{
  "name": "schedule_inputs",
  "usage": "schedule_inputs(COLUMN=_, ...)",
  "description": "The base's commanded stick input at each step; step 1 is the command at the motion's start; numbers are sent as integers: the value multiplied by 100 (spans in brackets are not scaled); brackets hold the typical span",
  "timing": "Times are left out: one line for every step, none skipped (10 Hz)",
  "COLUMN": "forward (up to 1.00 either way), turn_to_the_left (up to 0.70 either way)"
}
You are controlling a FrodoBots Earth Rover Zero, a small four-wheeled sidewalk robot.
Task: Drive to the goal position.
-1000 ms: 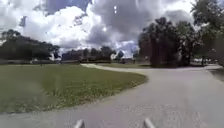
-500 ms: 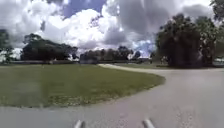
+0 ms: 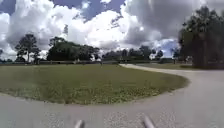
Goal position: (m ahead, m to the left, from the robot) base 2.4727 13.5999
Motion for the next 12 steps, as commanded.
schedule_inputs(forward=0, turn_to_the_left=70)
schedule_inputs(forward=0, turn_to_the_left=70)
schedule_inputs(forward=0, turn_to_the_left=70)
schedule_inputs(forward=0, turn_to_the_left=70)
schedule_inputs(forward=0, turn_to_the_left=70)
schedule_inputs(forward=0, turn_to_the_left=70)
schedule_inputs(forward=0, turn_to_the_left=70)
schedule_inputs(forward=0, turn_to_the_left=70)
schedule_inputs(forward=0, turn_to_the_left=70)
schedule_inputs(forward=0, turn_to_the_left=70)
schedule_inputs(forward=0, turn_to_the_left=70)
schedule_inputs(forward=0, turn_to_the_left=70)
